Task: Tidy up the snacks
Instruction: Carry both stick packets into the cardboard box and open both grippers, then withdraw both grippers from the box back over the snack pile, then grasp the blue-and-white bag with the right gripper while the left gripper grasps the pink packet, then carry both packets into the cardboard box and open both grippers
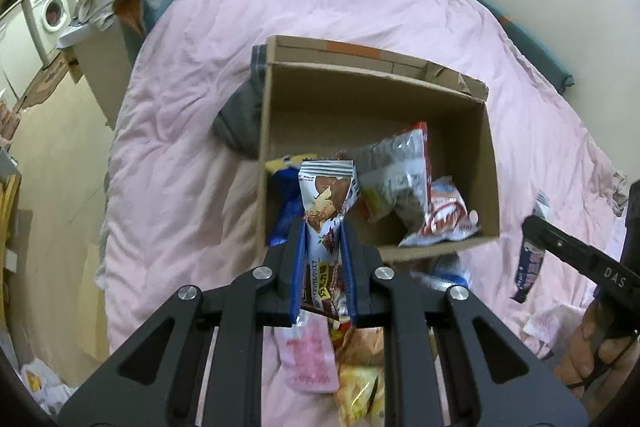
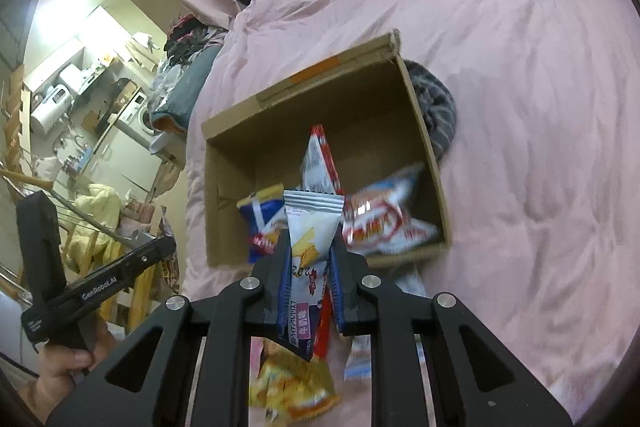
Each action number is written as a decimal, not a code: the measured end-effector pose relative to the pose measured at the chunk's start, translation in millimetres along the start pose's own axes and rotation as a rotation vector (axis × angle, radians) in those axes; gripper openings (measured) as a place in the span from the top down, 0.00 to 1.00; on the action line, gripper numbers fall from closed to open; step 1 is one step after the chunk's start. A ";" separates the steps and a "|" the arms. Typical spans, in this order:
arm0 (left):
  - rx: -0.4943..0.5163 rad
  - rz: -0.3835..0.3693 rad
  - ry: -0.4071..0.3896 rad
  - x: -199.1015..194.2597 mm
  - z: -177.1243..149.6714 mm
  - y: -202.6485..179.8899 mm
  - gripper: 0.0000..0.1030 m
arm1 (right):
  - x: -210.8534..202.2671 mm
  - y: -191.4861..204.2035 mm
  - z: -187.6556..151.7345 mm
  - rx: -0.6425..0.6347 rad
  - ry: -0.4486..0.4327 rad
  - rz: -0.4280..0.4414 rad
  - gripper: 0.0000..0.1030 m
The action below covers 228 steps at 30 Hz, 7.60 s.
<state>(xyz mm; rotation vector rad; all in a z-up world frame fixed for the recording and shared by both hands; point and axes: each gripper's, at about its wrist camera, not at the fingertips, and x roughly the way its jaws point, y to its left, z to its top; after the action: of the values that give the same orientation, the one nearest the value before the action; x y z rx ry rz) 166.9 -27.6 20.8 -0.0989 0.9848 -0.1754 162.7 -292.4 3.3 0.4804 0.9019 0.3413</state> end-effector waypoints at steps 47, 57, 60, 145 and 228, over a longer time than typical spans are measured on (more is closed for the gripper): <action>0.060 0.037 -0.019 74.1 18.7 -1.1 0.86 | 103.1 27.0 41.2 -0.102 0.025 0.049 0.82; 0.050 0.030 -0.019 74.9 17.2 0.9 0.86 | 106.0 18.9 40.9 -0.054 0.060 0.098 0.82; 0.041 0.021 -0.018 74.0 18.0 2.5 0.86 | 106.7 20.7 41.3 -0.049 0.065 0.116 0.79; -0.096 0.072 0.045 2.1 -80.9 36.3 0.00 | 15.2 -72.7 -67.4 0.217 0.258 -0.172 0.00; -0.016 0.032 0.000 -20.9 -19.1 5.3 0.73 | -47.0 -28.3 -8.9 0.002 -0.009 0.009 0.36</action>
<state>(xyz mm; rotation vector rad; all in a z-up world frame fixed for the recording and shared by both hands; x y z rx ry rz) 140.1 -18.4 26.5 -0.0978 0.9871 -0.1387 130.6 -336.4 14.7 0.4881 0.8914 0.3463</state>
